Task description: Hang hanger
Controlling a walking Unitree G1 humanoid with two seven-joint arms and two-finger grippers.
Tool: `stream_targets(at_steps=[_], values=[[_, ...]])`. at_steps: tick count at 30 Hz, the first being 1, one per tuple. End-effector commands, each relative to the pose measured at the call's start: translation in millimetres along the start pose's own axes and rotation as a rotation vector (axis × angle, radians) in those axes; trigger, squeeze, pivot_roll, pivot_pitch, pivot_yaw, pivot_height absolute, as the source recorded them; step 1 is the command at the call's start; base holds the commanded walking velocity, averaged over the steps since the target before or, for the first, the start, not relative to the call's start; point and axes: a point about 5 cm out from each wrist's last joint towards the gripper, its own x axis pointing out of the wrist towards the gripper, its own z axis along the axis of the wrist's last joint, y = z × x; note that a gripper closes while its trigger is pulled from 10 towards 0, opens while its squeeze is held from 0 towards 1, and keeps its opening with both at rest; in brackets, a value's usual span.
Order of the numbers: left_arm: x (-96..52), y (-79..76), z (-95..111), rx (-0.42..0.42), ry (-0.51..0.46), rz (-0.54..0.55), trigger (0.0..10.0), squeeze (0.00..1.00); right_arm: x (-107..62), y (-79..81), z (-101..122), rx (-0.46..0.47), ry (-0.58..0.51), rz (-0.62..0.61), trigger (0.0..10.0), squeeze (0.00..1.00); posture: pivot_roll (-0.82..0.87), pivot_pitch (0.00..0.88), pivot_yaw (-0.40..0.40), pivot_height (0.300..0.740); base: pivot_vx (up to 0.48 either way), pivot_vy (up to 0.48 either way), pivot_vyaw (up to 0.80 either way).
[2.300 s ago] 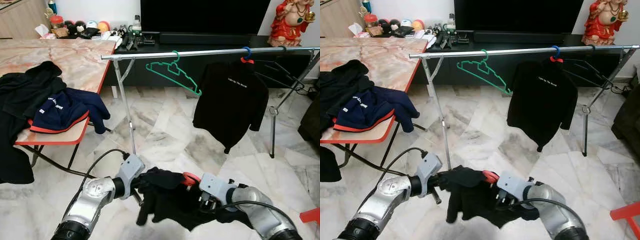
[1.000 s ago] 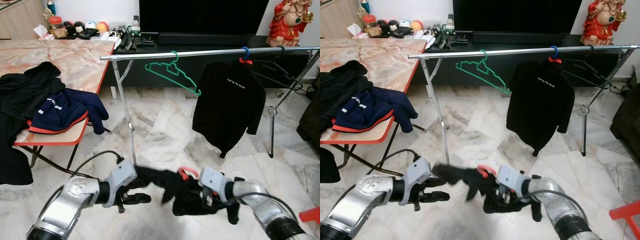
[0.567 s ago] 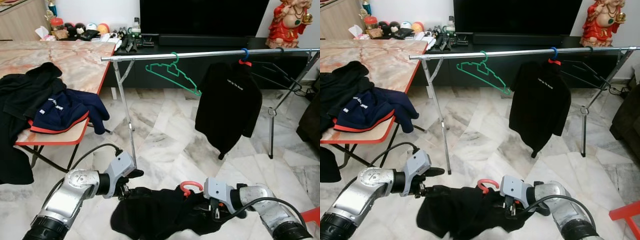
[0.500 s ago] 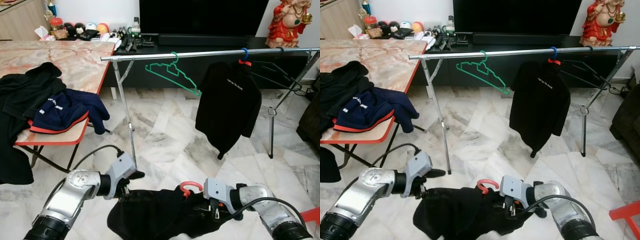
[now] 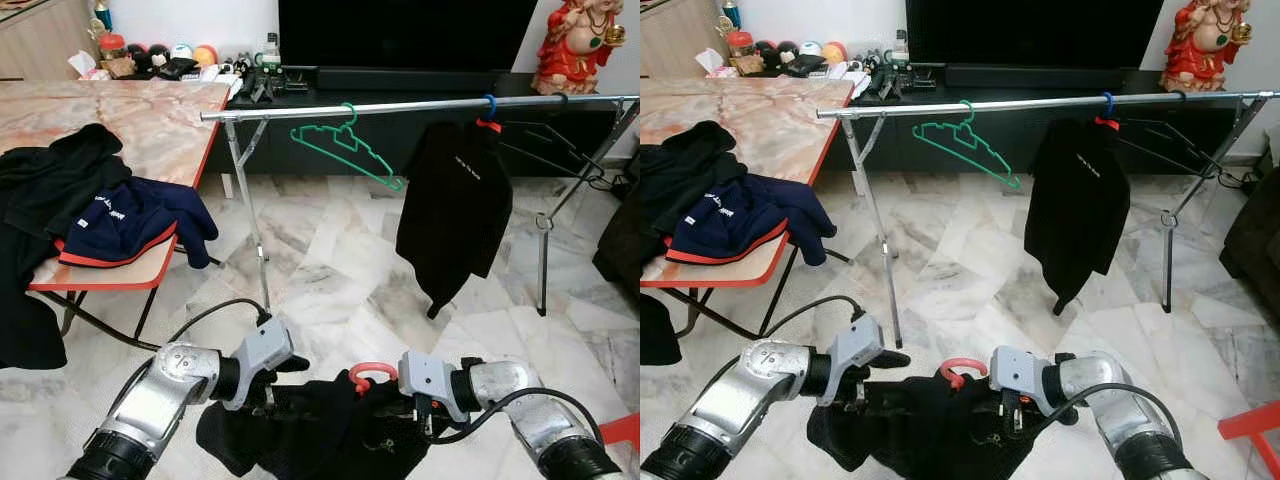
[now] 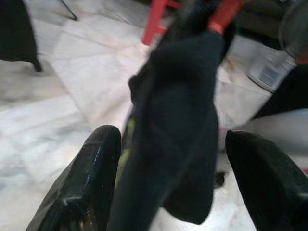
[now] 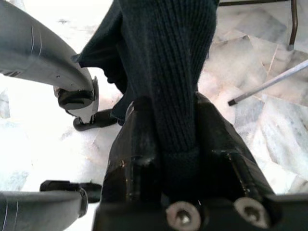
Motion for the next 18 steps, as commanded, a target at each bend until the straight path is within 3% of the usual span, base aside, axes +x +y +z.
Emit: stream_targets(at_steps=[1,17,18], values=[[3.4,-3.3,-7,0.027,0.054,-0.013,10.0,0.0,-0.2,-6.9,14,-0.054,-0.032,-0.007,0.0,0.0,0.01,0.073,-0.01,0.74,0.0,0.0,0.0],[16.9,-3.4,-11,0.038,0.042,0.028,10.0,0.0,4.7,-6.6,25,-0.076,-0.064,0.03,0.0,0.0,0.0,0.027,0.0,0.74,0.0,0.0,0.0],[17.3,-3.4,-11,0.037,0.039,0.03,8.0,0.0,5.1,-6.4,25,-0.076,-0.065,0.031,0.0,0.0,0.0,0.027,0.0,0.74,0.0,0.0,0.0]])
